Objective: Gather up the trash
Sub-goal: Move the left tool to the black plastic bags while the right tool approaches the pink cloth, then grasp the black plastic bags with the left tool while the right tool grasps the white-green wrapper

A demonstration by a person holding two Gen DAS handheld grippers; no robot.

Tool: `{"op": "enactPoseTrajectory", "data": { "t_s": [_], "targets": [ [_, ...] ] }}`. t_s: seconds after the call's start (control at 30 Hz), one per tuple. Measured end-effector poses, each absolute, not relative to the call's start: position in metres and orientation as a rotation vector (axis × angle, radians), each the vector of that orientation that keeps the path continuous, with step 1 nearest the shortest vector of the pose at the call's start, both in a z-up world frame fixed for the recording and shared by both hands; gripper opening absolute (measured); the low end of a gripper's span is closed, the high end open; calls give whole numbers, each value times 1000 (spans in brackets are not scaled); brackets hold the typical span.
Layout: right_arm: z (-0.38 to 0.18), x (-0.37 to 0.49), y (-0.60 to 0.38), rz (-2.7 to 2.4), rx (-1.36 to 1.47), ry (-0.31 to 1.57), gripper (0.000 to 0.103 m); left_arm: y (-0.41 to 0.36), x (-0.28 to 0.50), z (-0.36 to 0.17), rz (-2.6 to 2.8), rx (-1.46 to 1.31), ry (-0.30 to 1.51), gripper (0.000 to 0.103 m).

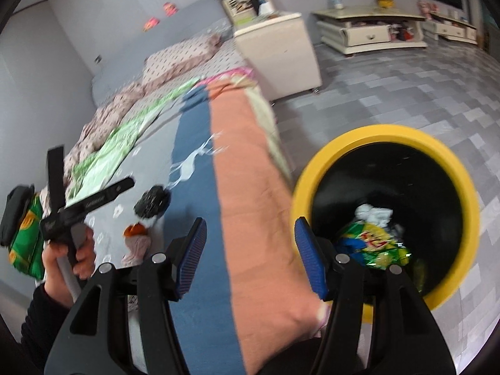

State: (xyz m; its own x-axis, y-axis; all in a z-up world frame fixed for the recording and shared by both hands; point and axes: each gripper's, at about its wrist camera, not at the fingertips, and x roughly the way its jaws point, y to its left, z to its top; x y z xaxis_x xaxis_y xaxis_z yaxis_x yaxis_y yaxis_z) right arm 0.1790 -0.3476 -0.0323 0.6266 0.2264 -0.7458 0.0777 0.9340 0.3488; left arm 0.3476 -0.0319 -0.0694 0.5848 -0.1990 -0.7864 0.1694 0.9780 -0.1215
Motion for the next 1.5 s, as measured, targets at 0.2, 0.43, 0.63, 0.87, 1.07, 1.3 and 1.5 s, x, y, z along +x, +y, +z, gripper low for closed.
{"op": "enactPoseTrajectory", "data": {
  "t_s": [0.2,0.43,0.63,0.87,1.07,1.3,1.5],
  "targets": [
    [-50,195,-303,172,329,945,57,-18,361,-97,-194,-19,977,76],
    [-74,204,-262,246,292,1011,59,-16,371,-123,-199,8,1024,76],
    [-93,212,-227,303,256,1068,59,-22,375,-139,-208,56,1052,76],
    [-115,221,-190,351,224,1120,59,-24,390,-158,-166,95,1084,76],
    [-130,230,-164,363,174,1155,59,-11,403,-165,-136,74,1098,65],
    [-147,241,-136,381,122,1196,59,22,414,-174,-99,2,1121,50],
    [-150,247,-116,384,52,1203,51,50,416,-174,-80,-55,1113,36]
  ]
}}
